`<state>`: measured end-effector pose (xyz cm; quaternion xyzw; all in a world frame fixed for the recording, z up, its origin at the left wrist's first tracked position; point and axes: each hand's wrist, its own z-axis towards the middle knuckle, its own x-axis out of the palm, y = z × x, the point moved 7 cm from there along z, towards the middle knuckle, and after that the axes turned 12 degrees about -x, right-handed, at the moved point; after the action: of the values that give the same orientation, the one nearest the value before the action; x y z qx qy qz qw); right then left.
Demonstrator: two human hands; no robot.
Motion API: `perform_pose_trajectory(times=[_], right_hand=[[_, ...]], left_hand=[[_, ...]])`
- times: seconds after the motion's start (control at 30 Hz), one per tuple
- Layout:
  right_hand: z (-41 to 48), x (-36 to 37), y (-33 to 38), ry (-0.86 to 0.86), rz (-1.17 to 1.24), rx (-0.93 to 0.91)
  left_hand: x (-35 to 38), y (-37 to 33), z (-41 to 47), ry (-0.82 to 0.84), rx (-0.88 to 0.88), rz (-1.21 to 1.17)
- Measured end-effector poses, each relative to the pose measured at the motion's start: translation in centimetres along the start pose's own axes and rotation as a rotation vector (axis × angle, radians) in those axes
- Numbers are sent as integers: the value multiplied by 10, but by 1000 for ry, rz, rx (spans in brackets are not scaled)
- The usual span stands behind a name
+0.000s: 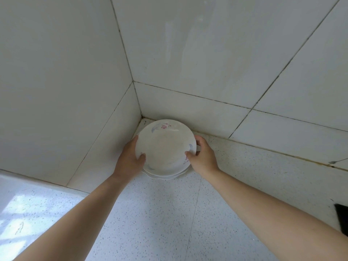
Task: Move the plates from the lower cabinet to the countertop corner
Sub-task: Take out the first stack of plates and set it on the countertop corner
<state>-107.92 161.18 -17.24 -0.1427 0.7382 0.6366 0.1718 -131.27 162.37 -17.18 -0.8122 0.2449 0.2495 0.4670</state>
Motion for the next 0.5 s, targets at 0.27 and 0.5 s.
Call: perform_pose_trajectory(times=[0.27, 0.5], right_hand=[[-30, -12, 36, 76, -164, -54], [-86, -26, 54, 226, -402, -47]], left_hand=[[-5, -5, -37, 6, 25, 178], [-23, -19, -105, -34, 95, 240]])
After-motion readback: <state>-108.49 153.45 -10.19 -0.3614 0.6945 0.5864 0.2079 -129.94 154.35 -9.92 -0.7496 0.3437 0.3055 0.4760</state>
